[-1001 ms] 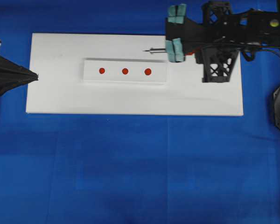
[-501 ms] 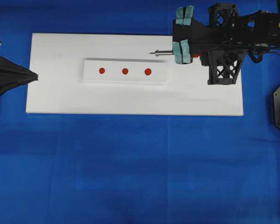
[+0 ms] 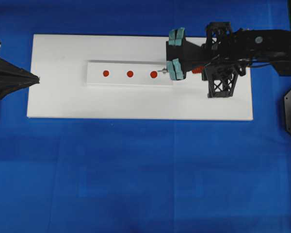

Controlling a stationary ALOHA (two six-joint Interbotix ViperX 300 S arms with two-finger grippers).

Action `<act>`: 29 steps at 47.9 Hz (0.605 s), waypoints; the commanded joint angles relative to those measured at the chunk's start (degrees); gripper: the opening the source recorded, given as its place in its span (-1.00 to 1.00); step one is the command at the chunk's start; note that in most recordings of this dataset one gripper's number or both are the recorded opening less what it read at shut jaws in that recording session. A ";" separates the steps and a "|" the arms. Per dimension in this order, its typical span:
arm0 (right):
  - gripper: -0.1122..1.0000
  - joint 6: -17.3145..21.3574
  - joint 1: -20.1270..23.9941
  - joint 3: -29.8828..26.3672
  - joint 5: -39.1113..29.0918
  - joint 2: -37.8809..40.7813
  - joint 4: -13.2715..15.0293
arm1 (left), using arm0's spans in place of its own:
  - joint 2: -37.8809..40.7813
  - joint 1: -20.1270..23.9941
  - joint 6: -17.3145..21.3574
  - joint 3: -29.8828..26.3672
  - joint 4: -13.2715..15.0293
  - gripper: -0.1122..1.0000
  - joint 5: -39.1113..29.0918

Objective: Touch the tip of the soldering iron to the mark.

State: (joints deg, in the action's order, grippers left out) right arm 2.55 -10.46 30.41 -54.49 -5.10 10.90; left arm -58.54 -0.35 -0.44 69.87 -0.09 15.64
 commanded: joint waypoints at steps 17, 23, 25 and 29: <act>-0.68 -0.26 -0.35 0.62 4.22 2.20 -0.26 | 0.18 -0.09 0.00 -0.70 -0.09 -0.80 0.62; -0.68 -0.26 -0.35 0.44 4.22 2.81 -0.26 | 0.18 -0.09 0.00 -0.70 -0.09 -0.80 0.53; -0.68 -0.26 -0.35 0.44 4.22 2.90 -0.26 | 0.18 -0.09 0.00 -0.70 -0.09 -0.80 0.53; -0.68 -0.26 -0.35 0.44 4.22 2.99 -0.26 | 0.18 -0.18 0.00 -0.70 -0.09 -0.80 0.53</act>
